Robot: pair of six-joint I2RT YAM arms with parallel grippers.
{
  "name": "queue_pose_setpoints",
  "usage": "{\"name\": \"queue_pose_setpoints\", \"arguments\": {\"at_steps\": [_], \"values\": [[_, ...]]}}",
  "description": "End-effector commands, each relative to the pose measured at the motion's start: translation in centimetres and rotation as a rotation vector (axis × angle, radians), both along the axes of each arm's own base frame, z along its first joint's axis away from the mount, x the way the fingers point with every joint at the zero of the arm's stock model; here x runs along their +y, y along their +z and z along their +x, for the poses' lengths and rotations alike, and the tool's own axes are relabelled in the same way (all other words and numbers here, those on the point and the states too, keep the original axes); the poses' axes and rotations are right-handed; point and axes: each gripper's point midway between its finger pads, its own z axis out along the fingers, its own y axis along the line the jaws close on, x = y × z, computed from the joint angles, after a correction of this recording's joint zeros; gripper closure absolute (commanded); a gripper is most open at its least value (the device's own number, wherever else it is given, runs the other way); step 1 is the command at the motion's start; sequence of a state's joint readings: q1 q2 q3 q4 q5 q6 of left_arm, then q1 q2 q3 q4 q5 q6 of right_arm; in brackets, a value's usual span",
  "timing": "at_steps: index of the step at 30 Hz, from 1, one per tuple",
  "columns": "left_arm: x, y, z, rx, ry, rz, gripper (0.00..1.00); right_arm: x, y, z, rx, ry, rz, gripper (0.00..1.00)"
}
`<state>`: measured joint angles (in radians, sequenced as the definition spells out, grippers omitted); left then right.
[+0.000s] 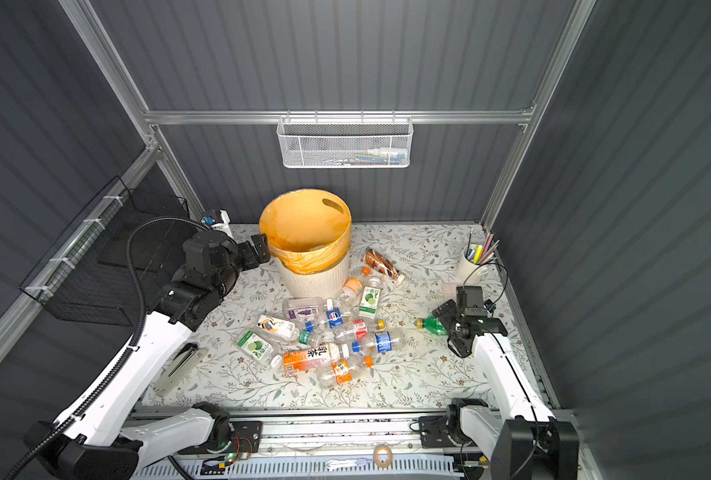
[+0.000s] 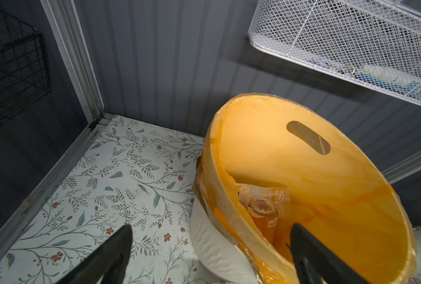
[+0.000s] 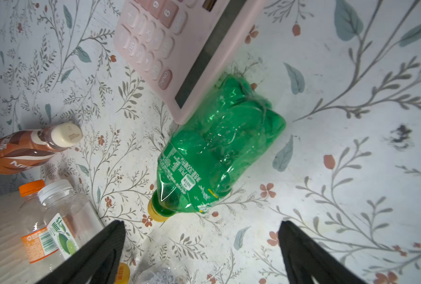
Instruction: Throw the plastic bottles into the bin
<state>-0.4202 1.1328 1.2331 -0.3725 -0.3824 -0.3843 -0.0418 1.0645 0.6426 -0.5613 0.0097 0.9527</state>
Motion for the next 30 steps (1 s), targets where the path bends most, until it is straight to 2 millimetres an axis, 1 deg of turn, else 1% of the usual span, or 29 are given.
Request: {"name": "queue_pose_setpoints", "arguments": {"at_steps": [1,3,5,7,13,20,22,27,30], "values": [[0.1,0.8,-0.5,-0.028,-0.015,0.002,0.01,-0.2,-1.0,0.5,0.016,0.008,-0.01,0.01],[-0.7,0.5,-0.4,-0.01,-0.058,0.004,0.01,-0.2,-2.0,0.4,0.061,0.014,-0.01,0.01],[-1.5,0.2,-0.5,0.013,-0.101,0.006,0.01,-0.1,-2.4,0.7,0.063,0.021,-0.004,0.01],[-1.7,-0.2,-0.6,0.024,-0.118,0.013,0.01,-0.1,-2.3,1.2,0.049,0.028,0.001,0.01],[-1.5,-0.8,-1.0,0.023,-0.129,0.049,0.01,-0.2,-2.4,2.0,0.079,0.014,0.013,0.01],[-1.3,-0.3,-1.5,-0.01,-0.137,0.059,0.01,-0.3,-2.4,3.0,0.07,0.004,0.017,0.01],[-1.2,-0.3,-1.6,-0.014,-0.134,0.063,0.01,-0.4,-2.6,3.0,0.085,0.0,0.008,0.01],[-0.8,-0.7,-1.9,-0.026,-0.123,0.066,0.01,-0.5,-4.0,2.9,0.128,-0.005,0.011,0.01],[-0.8,-0.8,-2.1,-0.033,-0.124,0.065,0.0,-0.4,-4.4,3.3,0.131,0.005,0.013,0.01]]}}
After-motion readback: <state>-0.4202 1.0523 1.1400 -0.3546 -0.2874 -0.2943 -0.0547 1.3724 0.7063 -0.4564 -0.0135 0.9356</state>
